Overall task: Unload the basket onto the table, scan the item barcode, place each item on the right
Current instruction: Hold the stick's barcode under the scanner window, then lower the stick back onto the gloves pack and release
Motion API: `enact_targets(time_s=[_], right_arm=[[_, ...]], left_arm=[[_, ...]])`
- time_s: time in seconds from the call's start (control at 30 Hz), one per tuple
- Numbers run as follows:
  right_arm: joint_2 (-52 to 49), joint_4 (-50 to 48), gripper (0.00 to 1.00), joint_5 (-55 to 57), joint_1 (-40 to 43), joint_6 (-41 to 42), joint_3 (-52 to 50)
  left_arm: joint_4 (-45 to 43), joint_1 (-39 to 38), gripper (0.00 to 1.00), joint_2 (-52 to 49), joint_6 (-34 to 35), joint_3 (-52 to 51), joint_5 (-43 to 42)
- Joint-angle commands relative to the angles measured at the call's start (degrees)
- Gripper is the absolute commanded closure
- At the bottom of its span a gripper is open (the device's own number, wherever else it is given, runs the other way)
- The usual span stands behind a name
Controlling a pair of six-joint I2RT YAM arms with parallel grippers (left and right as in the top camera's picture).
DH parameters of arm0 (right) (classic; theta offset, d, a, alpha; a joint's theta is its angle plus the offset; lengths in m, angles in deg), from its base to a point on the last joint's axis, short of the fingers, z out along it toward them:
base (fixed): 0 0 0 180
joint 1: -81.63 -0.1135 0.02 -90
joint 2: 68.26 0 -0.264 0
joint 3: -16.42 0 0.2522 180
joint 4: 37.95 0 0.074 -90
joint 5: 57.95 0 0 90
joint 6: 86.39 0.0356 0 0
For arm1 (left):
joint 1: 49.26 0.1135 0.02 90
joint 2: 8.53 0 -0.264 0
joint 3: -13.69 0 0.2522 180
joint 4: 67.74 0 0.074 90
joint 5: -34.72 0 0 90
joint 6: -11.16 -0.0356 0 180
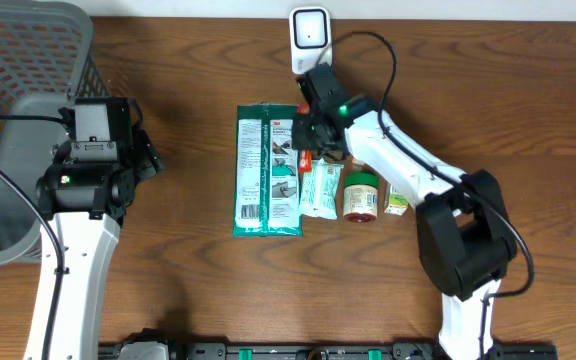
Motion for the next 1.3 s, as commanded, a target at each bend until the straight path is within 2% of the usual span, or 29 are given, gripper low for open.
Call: enact_targets(time_s=[0.0,0.17,0.3,0.4,0.5,0.77,0.93,1.07,1.2,1.27], right_arm=[[1.79,0.5,0.99,9.92,-5.07,-8.48,1.49],[0.39,-0.59,0.99,29.51,-13.14,-13.03,1.46],[-2.62,-2.95,0.99,47.82,-20.63,-20.0,1.46],[-4.92,-5.01,0.99,53.33,-23.26,-24.92,1.46],[-7.34,-5.66,0.99,56.89,-24.68,-25.92,1.46],[-12.55,-5.6,0.99,57.24,-24.52,-25.77,1.46],[-12.55,-5.75,0.98,49.55,-24.85,-25.75,1.49],[-12.55,-5.68,0.87,44.19,-24.7,-23.12,1.49],[-12.55,-5.77,0.71,41.66,-24.5,-22.73,1.51],[-12.55,-5.79,0.69,41.64,-24.55,-22.69,1.55]], left_arm=[[0.15,0.31,0.13,0.2,-0.5,0.59,0.74],[0.15,0.31,0.13,0.2,-0.52,0.59,0.74],[0.15,0.31,0.13,0.2,-0.5,0.59,0.74],[0.15,0.31,0.13,0.2,-0.5,0.59,0.74],[0.15,0.31,0.13,0.2,-0.5,0.59,0.74],[0.15,0.31,0.13,0.2,-0.5,0.59,0.74],[0.15,0.31,0.13,0.2,-0.5,0.59,0.74],[0.15,0.31,0.13,0.2,-0.52,0.59,0.74],[0.15,0.31,0.13,0.2,-0.5,0.59,0.74],[0.15,0.31,0.13,0.2,-0.5,0.59,0.74]])
